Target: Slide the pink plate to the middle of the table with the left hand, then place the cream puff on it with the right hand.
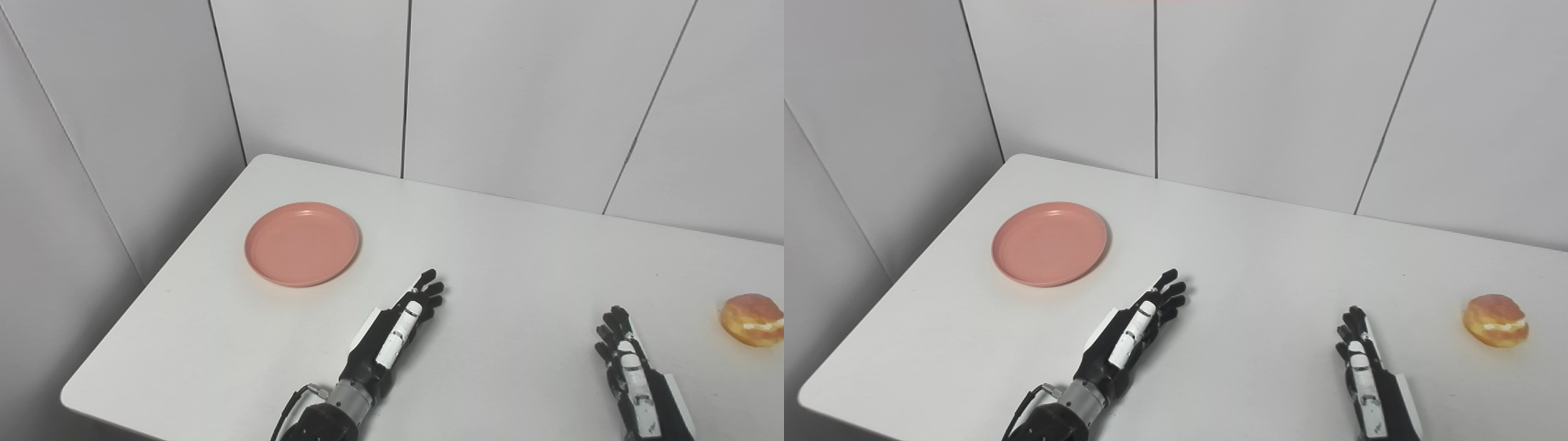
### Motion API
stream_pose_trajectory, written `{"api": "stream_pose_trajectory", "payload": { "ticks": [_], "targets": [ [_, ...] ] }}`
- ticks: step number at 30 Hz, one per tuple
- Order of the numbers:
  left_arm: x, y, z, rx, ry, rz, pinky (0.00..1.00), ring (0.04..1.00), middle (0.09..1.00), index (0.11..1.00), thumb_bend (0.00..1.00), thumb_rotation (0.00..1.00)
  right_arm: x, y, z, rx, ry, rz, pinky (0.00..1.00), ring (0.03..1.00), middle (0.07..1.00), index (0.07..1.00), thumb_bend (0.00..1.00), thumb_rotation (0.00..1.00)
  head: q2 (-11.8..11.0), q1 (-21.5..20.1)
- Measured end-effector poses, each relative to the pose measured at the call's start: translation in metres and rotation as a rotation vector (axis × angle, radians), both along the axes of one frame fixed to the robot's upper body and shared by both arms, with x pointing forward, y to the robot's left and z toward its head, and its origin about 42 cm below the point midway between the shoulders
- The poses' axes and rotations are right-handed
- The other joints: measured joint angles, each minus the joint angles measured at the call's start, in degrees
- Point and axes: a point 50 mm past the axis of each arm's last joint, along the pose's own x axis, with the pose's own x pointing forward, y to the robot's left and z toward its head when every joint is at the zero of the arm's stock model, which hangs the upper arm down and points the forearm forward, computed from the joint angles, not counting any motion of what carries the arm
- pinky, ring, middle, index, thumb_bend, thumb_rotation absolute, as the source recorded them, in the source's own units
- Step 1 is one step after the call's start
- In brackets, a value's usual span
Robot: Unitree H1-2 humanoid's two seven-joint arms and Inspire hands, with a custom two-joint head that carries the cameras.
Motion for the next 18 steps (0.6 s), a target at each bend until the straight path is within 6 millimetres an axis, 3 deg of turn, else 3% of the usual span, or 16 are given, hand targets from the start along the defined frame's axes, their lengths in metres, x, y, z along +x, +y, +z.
{"api": "stream_pose_trajectory", "payload": {
  "ticks": [9, 18],
  "targets": [
    [-0.003, 0.004, 0.018, 0.016, -0.004, -0.042, 0.98, 0.981, 0.991, 0.989, 0.47, 1.0, 0.001, 0.001, 0.0, 0.004, -0.001, 0.001, 1.0, 1.0, 1.0, 1.0, 0.08, 1.0, 0.0, 0.3],
    [0.004, 0.012, 0.063, -0.012, -0.094, -0.053, 0.99, 0.98, 0.995, 0.991, 0.51, 1.0, 0.001, 0.001, 0.0, 0.006, 0.001, -0.003, 1.0, 1.0, 1.0, 1.0, 0.07, 1.0, 0.0, 0.5]
  ]
}}
